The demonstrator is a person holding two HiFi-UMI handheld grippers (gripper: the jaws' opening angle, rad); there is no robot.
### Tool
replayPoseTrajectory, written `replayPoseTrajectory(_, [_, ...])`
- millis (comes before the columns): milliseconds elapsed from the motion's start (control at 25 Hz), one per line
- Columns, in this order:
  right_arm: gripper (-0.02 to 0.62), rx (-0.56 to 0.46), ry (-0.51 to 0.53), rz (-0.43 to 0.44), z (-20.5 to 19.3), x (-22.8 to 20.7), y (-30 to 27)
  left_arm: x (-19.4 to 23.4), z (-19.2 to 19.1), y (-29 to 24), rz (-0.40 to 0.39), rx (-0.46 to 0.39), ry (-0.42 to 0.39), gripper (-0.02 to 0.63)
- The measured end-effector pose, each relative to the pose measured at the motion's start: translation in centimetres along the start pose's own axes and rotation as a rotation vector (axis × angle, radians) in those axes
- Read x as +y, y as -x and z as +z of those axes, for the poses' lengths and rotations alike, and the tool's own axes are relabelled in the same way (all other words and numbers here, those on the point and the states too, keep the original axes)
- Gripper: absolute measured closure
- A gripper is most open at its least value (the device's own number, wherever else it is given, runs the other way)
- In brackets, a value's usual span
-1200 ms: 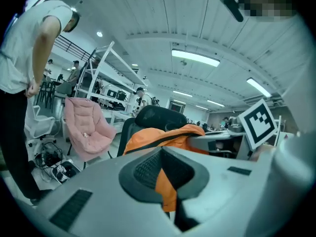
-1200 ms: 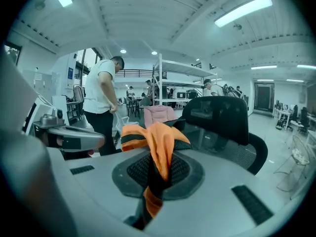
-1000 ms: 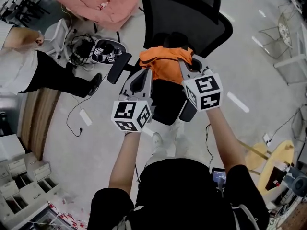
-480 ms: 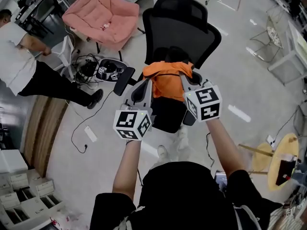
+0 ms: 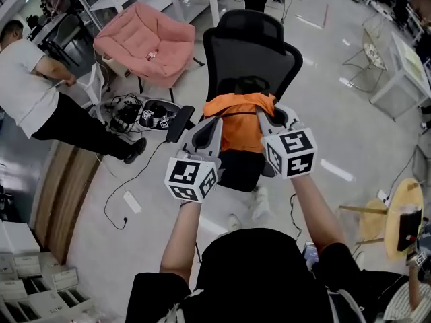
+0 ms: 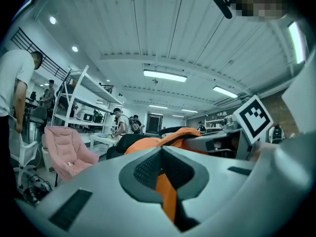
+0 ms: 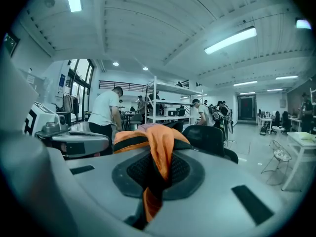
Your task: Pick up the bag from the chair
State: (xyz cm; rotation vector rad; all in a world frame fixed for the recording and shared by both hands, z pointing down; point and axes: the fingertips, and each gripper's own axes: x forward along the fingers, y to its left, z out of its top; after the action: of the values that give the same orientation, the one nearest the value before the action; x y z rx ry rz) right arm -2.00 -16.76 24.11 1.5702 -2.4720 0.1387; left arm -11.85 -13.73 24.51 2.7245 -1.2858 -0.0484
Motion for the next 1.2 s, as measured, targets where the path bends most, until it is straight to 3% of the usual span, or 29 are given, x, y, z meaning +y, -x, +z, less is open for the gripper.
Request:
replayPoseTrajectory(480, [0.584,-0.032,-0.012,-0.069,1.2,3.0,5.4,-3.7,2.0,4.6,-0.094,-0.05,-0.046,0.6])
replayPoseTrajectory(1200, [0.584,-0.1,-0.025,-0.031,2.3,2.6,13.3,-10.5,3.3,6.9,-0.071,-0.068,-0.085,0.6])
